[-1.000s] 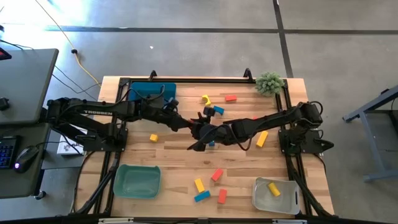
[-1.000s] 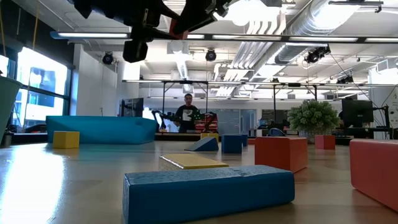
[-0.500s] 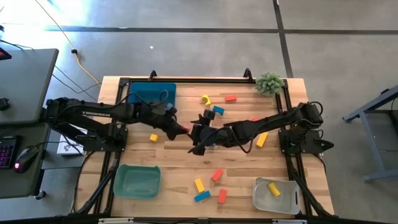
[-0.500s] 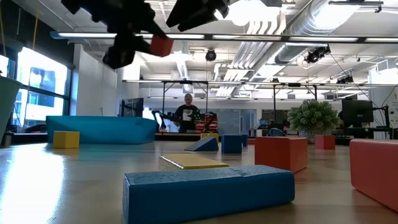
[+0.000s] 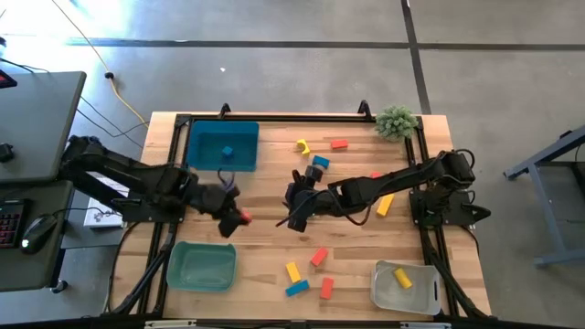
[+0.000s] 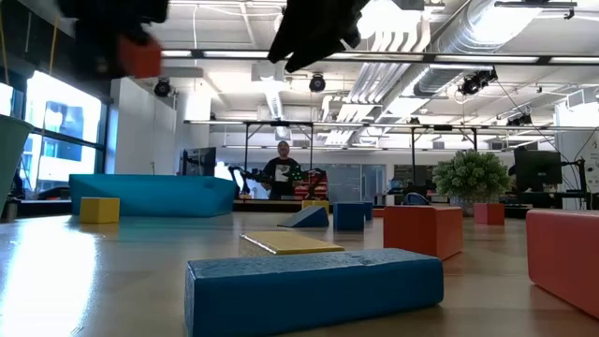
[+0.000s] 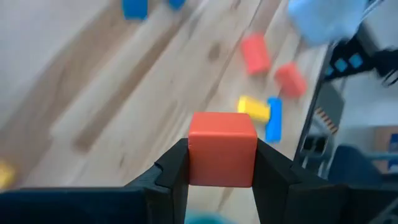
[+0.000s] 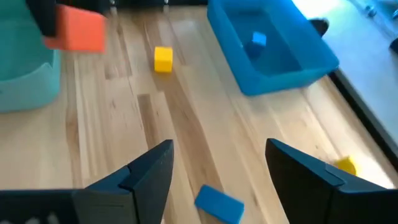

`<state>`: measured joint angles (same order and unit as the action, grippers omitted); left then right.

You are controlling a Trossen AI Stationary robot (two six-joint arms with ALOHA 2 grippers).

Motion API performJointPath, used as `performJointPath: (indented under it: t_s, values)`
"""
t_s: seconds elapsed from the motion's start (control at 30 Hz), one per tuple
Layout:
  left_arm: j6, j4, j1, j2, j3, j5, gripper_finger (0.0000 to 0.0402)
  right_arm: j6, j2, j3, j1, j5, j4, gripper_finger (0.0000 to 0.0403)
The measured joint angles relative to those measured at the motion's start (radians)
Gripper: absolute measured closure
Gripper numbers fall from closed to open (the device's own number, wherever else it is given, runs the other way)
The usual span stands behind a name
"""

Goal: Sort & place blocks by color
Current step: Put the orange block into the green bin

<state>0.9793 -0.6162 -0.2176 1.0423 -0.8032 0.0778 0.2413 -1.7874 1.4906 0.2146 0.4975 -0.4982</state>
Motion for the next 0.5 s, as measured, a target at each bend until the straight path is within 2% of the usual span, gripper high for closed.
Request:
performJointPath:
  t_s: [0.17,0.5]
  values:
    - [0.141,-0.098,-0.155,-0.001,0.0,0.035,0.0295,0.031,0.0,0.0,-0.02,-0.007,-0.04,0.016]
    - [0.391,-0.249,-0.384,0.015,-0.001,0.031,0.0295,0.051,0.0,0.0,-0.072,-0.009,-0.042,0.0159]
